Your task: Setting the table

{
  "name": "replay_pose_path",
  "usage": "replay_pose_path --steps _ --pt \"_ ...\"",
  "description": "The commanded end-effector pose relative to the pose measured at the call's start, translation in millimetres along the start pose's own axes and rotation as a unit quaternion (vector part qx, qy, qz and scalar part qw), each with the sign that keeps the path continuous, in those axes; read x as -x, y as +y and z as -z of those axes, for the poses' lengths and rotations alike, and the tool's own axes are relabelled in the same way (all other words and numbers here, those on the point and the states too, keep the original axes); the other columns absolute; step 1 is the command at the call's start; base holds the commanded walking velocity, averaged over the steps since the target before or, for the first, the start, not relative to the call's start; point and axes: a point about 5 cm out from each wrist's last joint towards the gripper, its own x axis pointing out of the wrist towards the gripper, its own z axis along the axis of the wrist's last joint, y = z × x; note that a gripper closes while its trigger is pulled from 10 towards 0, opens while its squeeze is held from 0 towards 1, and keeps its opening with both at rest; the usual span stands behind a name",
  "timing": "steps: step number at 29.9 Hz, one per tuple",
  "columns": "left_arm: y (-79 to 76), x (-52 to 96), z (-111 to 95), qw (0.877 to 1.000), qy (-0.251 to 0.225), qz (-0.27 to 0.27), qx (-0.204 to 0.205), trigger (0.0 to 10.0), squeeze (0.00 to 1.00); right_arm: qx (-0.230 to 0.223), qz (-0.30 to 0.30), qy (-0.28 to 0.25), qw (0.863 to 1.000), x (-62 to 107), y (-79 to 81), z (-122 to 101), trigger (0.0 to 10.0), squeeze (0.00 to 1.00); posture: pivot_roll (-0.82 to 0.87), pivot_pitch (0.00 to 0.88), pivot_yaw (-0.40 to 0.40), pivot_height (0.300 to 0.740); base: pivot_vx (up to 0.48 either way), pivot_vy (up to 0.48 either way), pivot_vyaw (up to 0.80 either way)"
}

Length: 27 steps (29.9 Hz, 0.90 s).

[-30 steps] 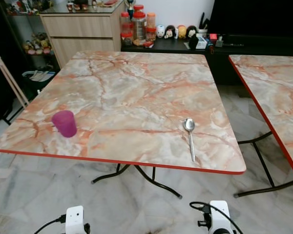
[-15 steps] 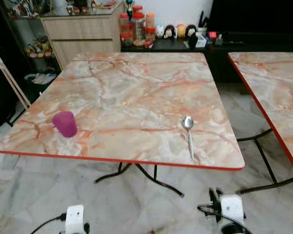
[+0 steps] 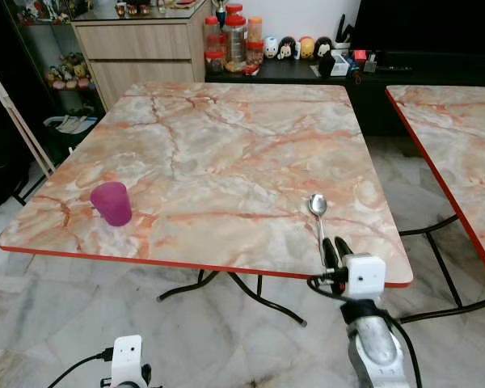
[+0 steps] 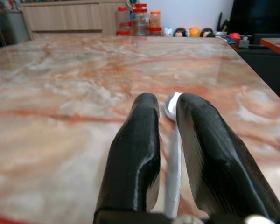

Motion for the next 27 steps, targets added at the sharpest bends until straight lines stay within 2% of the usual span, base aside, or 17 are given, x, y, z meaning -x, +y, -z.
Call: replay_pose_path --steps 1,2,3,8,14,18,19,20,21,27 --pt "1.9 0.6 3.7 1.000 0.011 -0.008 0.007 10.0 0.00 -0.017 0.003 0.017 1.000 -7.4 2.2 1.6 10.0 0.00 -0.08 0.000 0.015 0.740 0.000 0.000 0.00" --pt "1.8 0.5 3.5 1.000 0.010 -0.008 0.007 10.0 0.00 -0.019 0.002 0.018 1.000 -8.9 3.0 1.1 10.0 0.00 -0.08 0.000 0.015 0.740 0.000 0.000 0.00" --pt "1.5 0.3 2.4 1.000 0.008 -0.009 0.010 10.0 0.00 -0.028 0.001 0.018 0.999 -13.6 5.1 -2.0 10.0 1.00 -0.07 0.000 0.012 0.740 0.000 0.000 0.00" --pt "1.8 -0.5 -0.5 1.000 0.003 -0.012 0.016 10.0 0.00 -0.037 -0.016 0.011 0.999 -22.5 14.2 -9.3 10.0 1.00 -0.07 0.000 0.006 0.740 0.000 0.000 0.00" --pt "2.5 -0.1 0.4 1.000 0.004 -0.014 0.017 10.0 0.00 -0.038 -0.018 0.035 0.999 -24.7 18.4 -3.9 10.0 1.00 -0.06 0.000 0.005 0.740 0.000 0.000 0.00" --pt "3.2 0.3 1.5 1.000 0.004 -0.015 0.019 10.0 0.00 -0.036 -0.013 0.041 0.998 -26.6 20.4 -2.9 10.0 1.00 -0.06 0.000 0.006 0.740 0.271 0.000 0.00" --pt "3.3 0.3 1.6 1.000 0.004 -0.015 0.019 10.0 0.00 -0.035 -0.016 0.043 0.998 -27.3 21.4 -3.0 10.0 0.78 -0.06 0.000 0.007 0.740 0.289 0.000 0.00" --pt "3.4 0.3 1.5 1.000 0.004 -0.015 0.019 10.0 0.00 -0.031 -0.018 0.046 0.998 -27.9 22.1 -2.9 10.0 0.06 -0.06 0.000 0.008 0.740 0.292 0.000 0.00" --pt "3.4 0.3 1.6 1.000 0.004 -0.015 0.019 10.0 0.00 -0.028 -0.019 0.051 0.998 -28.5 22.6 -2.2 10.0 0.00 -0.06 0.000 0.008 0.740 0.292 0.000 0.00" --pt "5.0 0.6 2.2 1.000 0.005 -0.017 0.021 10.0 0.00 -0.028 -0.015 0.054 0.998 -32.1 23.4 -1.8 10.0 0.00 -0.05 0.000 0.004 0.740 0.303 0.000 0.00"
